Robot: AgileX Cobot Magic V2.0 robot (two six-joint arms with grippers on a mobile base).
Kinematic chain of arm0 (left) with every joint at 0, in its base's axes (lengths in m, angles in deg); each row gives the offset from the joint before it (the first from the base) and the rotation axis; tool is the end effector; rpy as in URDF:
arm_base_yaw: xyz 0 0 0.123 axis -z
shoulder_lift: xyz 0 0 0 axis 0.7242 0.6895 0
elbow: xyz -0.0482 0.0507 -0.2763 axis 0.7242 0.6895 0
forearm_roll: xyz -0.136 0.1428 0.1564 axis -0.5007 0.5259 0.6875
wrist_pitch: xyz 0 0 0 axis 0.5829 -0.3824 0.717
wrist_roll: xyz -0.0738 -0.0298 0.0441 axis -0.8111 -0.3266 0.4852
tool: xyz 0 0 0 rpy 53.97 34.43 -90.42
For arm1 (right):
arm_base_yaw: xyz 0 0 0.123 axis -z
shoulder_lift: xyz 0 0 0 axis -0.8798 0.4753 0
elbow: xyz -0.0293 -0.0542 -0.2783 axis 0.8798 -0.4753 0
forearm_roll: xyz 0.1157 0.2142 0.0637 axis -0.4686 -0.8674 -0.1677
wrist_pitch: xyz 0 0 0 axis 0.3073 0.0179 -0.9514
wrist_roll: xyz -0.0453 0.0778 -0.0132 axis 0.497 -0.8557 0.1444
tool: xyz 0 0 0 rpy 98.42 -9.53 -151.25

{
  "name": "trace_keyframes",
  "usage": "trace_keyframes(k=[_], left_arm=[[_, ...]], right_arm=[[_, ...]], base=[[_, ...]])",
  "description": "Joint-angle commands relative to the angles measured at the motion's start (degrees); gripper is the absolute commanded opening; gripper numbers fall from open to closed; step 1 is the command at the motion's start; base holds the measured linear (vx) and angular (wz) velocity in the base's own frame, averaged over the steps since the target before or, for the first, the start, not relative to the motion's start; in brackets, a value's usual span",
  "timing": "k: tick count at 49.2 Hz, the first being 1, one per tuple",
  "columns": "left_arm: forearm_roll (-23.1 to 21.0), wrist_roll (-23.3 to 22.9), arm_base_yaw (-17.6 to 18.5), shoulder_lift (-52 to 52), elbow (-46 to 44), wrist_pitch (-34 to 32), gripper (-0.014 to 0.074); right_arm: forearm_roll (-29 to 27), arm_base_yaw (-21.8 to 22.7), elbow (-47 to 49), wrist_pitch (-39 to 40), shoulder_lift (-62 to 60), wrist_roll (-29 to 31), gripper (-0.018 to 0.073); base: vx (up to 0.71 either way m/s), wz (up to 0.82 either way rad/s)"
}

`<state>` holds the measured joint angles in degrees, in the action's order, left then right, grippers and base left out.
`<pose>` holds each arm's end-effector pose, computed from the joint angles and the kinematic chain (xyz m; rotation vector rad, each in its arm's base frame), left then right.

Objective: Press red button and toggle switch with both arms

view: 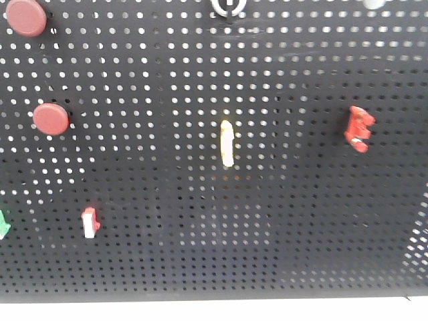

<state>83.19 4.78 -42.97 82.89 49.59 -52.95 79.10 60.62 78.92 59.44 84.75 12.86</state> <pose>0.0566 -0.0032 0.2006 0.0680 1.5407 -0.0224 0.0568 0.0008 0.2011 0.1010 1.5291 0.1297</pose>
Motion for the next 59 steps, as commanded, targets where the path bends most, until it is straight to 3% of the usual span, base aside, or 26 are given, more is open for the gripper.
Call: trace_keyframes(k=[1,34,47,53,59], left_arm=[[-0.5,-0.5,0.0,0.3,1.8,-4.7,0.0002],[-0.5,-0.5,0.0,0.3,1.8,-4.9,0.0002],[-0.5,-0.4,0.0,0.3,1.3,-11.2,0.0002],[-0.5,-0.5,0.0,0.3,1.3,-15.2,0.0002],[-0.6,-0.7,0.0,0.3,-1.4,-20.4,0.0002]], right_arm=[[0.1,0.0,-0.7,4.6,-1.0,0.5,0.0],[0.1,0.0,-0.7,4.6,-1.0,0.5,0.0],[0.2,0.0,-0.7,6.1,-1.0,0.5,0.0],[0.2,0.0,-0.5,10.4,-1.0,0.5,0.0],[0.2,0.0,1.4,21.4,-1.0,0.5,0.0]], base=[[0.07,0.04],[0.02,0.01],[0.0,0.0],[0.0,0.0],[0.0,0.0]])
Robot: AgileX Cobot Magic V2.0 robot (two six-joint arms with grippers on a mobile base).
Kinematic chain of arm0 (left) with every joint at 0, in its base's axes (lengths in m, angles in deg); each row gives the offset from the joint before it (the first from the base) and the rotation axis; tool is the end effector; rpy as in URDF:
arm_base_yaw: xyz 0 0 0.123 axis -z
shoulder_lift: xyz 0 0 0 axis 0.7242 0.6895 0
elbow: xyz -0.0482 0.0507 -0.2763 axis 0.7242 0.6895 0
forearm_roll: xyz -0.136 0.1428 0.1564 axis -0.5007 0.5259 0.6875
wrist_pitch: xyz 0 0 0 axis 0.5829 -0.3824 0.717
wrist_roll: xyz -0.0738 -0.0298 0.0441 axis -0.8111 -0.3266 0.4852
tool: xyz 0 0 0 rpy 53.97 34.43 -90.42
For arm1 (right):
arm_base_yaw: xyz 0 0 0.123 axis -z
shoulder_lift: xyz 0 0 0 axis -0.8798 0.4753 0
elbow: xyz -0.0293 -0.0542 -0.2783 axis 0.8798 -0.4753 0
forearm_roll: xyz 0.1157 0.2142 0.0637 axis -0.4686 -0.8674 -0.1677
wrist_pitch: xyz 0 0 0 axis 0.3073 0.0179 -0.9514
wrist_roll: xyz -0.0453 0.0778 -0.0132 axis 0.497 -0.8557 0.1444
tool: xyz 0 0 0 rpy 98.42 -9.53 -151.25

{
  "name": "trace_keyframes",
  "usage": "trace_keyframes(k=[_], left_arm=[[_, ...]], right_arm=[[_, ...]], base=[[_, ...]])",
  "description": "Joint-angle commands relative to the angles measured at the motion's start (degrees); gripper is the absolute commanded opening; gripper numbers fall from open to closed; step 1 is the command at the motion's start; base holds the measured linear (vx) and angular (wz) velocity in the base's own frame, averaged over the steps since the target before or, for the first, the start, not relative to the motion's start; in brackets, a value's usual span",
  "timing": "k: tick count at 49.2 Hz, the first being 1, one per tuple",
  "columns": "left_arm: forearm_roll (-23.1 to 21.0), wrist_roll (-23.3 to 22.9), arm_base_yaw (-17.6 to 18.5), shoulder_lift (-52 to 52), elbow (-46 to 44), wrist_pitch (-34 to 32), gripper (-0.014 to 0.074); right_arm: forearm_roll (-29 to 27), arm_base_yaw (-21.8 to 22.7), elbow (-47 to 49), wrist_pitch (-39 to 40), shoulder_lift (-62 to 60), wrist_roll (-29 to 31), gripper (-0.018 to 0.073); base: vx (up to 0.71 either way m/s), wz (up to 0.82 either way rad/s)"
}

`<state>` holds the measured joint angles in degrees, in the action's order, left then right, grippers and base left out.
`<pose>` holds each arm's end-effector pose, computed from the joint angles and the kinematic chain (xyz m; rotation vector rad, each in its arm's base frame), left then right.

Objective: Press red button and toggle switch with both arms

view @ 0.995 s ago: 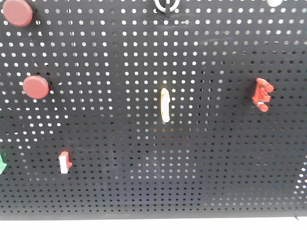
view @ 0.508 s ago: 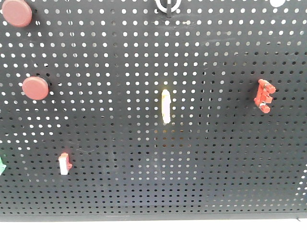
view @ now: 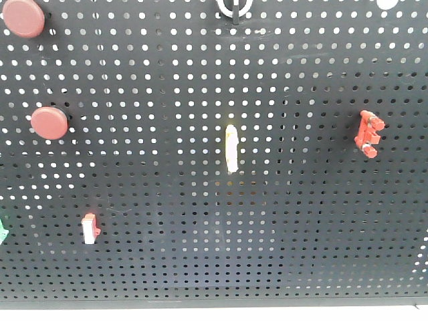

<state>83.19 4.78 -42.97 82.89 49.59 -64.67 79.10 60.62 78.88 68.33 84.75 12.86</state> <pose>0.0541 -0.0038 0.2190 0.0654 1.3362 -0.0301 0.0552 0.0018 0.2148 0.0818 1.3760 0.1449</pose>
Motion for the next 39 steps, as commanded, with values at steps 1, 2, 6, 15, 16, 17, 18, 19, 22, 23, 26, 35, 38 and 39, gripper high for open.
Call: trace_keyframes(k=[1,2,6,15,16,17,18,19,22,23,26,35,38,39], left_arm=[[-0.6,-0.7,0.0,0.3,-2.1,-9.0,0.0002],[-0.6,-0.7,0.0,0.3,-3.4,-9.1,0.0002],[-0.5,-0.7,0.0,0.4,-9.3,-8.1,0.0002],[1.3,-0.3,0.0,5.6,-27.1,-1.9,0.0002],[1.7,-0.3,0.0,6.4,-29.4,-1.4,0.0002],[2.0,-0.3,0.0,7.8,-30.9,-1.1,0.0002],[2.6,-0.3,0.0,8.7,-33.2,-0.7,0.0002],[3.1,-0.3,0.0,10.2,-34.7,-0.5,0.0002],[3.2,-0.3,0.0,14.2,-40.4,-0.5,0.0002],[3.1,-0.3,0.0,15.8,-42.5,-0.5,0.0002],[2.9,-0.4,0.0,19.8,-47.4,-0.5,0.0002],[2.9,-0.5,0.0,29.9,-55.6,2.8,0.0002],[2.9,-0.5,0.0,32.9,-56.1,4.7,0.0002],[2.9,-0.5,0.0,33.9,-56.0,5.5,0.0002]], right_arm=[[0.2,0.0,2.0,13.3,-1.0,0.5,0.0],[0.2,0.0,3.0,14.1,-0.9,0.5,0.0],[0.2,0.0,8.9,13.3,-0.4,0.5,0.0],[5.7,0.0,24.9,2.8,5.4,0.5,0.0],[6.9,0.0,26.3,1.9,6.2,0.5,0.0],[7.8,0.0,28.3,0.8,7.5,0.5,0.0],[9.0,0.0,30.3,-0.2,8.8,0.5,0.0],[9.7,0.0,31.5,-0.7,9.7,0.5,0.0],[12.5,0.0,36.5,-1.7,13.4,0.5,0.0],[13.1,0.0,37.9,-1.7,14.8,0.4,0.0],[13.6,0.0,41.2,-1.6,18.5,0.4,0.0],[13.6,0.0,46.0,-0.7,28.3,0.4,0.0],[13.6,0.0,46.3,0.0,31.3,0.4,0.0],[13.6,0.0,46.3,0.9,32.7,0.4,0.0]], base=[[0.0,0.0],[0.0,0.0],[0.0,0.0],[0.0,0.0],[0.0,0.0],[0.0,0.0],[0.0,0.0],[0.0,0.0],[0.0,0.0],[0.0,0.0],[0.0,0.0],[0.0,0.0],[0.0,0.0],[0.0,0.0]])
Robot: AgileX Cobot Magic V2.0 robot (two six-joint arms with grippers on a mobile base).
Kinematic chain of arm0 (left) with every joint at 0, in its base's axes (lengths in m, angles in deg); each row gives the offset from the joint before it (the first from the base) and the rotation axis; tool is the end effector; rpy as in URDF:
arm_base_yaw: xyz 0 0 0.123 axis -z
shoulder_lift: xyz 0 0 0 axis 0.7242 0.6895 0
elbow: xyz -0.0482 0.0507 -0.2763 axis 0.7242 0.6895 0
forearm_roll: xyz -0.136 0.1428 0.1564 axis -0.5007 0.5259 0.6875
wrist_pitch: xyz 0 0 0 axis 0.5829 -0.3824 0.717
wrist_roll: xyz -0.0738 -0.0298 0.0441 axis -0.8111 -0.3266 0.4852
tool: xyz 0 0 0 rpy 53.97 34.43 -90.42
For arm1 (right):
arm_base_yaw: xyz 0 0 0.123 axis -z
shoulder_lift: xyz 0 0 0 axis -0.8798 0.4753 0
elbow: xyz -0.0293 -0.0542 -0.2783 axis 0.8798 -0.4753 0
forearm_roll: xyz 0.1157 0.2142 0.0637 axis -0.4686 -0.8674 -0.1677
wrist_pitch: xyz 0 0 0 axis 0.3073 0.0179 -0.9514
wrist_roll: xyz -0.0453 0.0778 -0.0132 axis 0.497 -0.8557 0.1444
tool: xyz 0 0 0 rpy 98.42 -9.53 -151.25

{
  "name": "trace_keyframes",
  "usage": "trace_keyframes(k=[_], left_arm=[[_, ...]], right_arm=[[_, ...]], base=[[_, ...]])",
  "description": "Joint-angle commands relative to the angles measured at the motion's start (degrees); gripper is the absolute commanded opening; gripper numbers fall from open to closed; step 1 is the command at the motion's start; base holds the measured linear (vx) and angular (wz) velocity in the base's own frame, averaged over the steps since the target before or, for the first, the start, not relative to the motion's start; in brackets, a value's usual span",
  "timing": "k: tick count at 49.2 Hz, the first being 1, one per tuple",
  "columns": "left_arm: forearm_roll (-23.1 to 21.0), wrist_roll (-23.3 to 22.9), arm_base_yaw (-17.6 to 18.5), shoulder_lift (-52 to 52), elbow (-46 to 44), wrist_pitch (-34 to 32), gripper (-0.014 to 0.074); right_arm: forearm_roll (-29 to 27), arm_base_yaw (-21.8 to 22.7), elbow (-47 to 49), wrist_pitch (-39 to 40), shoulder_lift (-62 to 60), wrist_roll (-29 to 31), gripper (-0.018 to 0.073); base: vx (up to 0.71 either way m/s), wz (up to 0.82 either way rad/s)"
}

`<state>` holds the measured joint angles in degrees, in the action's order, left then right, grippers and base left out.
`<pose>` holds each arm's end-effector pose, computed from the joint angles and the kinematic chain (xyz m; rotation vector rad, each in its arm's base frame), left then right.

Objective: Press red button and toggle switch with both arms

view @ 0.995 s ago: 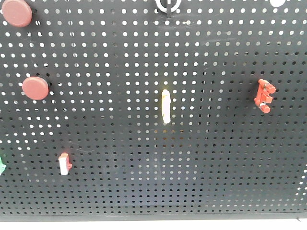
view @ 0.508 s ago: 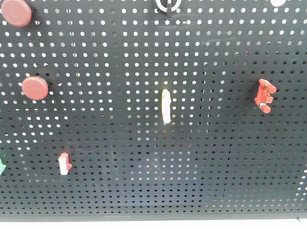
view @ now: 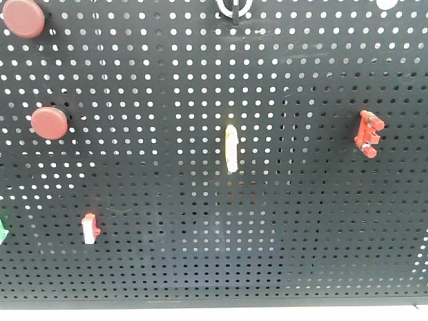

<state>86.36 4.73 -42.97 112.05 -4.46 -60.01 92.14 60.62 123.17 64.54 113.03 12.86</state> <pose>0.0546 -0.0039 0.4825 0.0780 0.9818 0.0185 0.0800 0.0030 0.4299 -0.0730 1.1640 -0.0444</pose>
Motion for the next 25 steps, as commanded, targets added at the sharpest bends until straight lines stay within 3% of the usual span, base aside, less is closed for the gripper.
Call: trace_keyframes(k=[1,7,15,18,25], left_arm=[[-0.2,-0.4,0.0,5.3,-2.0,1.7,0.0002],[-0.6,-0.4,0.1,9.8,-2.0,3.7,0.0002],[-2.4,-1.4,2.2,12.5,-2.0,-4.7,0.0002],[-2.2,-2.5,4.1,13.6,-2.4,-6.5,0.0002],[-1.9,-3.3,9.4,17.2,-5.2,-6.3,0.0002]], right_arm=[[0.6,0.0,2.0,5.2,5.1,0.4,0.0],[0.6,0.0,2.0,10.4,9.9,0.3,0.0],[1.2,0.0,2.1,19.5,13.9,-2.8,0.0],[3.6,0.0,2.6,20.1,14.9,-5.2,0.0],[14.9,-0.7,5.6,19.9,16.7,-14.4,0.0]], base=[[0.0,0.0],[0.0,0.0],[0.0,0.0],[0.0,0.0],[0.0,0.0]])
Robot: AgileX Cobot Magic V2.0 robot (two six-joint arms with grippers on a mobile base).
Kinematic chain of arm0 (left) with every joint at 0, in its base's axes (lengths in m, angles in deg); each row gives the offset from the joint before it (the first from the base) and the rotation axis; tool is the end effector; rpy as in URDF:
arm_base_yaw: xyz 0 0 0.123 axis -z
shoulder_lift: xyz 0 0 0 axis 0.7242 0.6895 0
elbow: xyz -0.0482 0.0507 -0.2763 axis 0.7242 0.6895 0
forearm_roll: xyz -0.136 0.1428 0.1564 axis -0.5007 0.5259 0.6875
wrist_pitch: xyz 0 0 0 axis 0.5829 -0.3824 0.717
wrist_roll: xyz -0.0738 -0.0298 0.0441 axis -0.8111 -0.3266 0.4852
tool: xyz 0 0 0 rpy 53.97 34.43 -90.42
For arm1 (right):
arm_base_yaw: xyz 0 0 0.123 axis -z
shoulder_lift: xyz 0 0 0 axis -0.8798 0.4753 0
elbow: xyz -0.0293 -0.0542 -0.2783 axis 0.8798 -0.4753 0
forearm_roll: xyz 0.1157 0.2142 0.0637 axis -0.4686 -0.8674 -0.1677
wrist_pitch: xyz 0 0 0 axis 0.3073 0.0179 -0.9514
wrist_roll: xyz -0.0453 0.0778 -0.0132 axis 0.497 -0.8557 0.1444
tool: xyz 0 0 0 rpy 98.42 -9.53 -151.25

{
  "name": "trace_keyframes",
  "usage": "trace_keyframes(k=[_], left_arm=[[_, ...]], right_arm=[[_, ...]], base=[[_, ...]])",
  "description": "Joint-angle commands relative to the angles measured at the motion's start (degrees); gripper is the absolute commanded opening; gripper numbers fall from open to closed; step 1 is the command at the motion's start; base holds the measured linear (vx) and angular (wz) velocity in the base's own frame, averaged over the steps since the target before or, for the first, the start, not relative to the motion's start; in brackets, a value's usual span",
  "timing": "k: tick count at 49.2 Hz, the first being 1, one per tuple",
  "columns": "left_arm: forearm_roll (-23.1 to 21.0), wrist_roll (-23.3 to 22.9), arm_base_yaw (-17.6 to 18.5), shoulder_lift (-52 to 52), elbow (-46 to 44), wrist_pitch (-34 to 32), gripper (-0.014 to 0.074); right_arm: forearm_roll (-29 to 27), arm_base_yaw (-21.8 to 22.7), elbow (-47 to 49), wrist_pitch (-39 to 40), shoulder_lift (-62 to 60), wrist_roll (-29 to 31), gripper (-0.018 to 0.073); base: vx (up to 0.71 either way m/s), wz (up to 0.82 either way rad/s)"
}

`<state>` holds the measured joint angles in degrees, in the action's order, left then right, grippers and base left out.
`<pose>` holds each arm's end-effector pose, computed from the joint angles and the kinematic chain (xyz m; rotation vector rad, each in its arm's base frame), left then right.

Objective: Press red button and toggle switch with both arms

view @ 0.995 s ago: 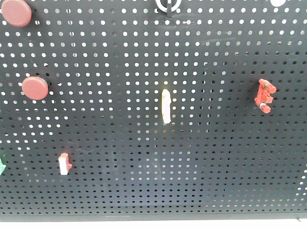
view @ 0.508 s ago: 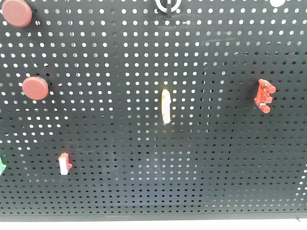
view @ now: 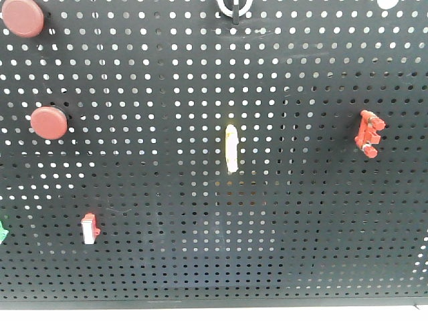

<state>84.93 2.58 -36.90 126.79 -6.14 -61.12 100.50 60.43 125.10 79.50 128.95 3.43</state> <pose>0.1383 -0.0238 0.4679 0.1180 1.1885 -0.1309 0.1524 0.0157 0.4276 -0.1581 1.1700 0.0631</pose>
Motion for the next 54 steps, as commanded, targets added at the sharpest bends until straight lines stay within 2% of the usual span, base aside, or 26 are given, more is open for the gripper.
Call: trace_keyframes(k=[1,8,16,34,45,54], left_arm=[[-0.2,-1.2,4.2,3.1,-3.9,-5.3,0.0002],[-0.3,-1.2,8.9,8.0,-9.1,-5.2,0.0002],[-0.3,-1.2,12.2,13.4,-14.1,-4.3,0.0002],[-0.9,-1.2,12.8,22.1,-18.3,-4.4,0.0002],[-0.8,-1.2,11.7,23.5,-18.3,-9.0,0.0002],[-0.8,-1.3,11.9,23.5,-18.3,-8.5,0.0002]], right_arm=[[8.7,-0.8,4.3,4.9,0.9,-6.3,0.0],[20.5,-2.7,8.1,4.5,2.8,-12.9,0.0],[25.3,-2.7,9.3,4.7,4.3,-17.7,0.0],[25.9,-2.7,9.3,4.5,4.8,-17.9,0.0],[25.9,-2.7,9.3,4.5,4.8,-17.9,0.0],[25.9,-2.7,9.3,4.1,4.7,-17.9,0.0]], base=[[0.0,0.0],[0.0,0.0],[0.0,0.0],[0.0,0.0],[0.0,0.0],[0.0,0.0]])
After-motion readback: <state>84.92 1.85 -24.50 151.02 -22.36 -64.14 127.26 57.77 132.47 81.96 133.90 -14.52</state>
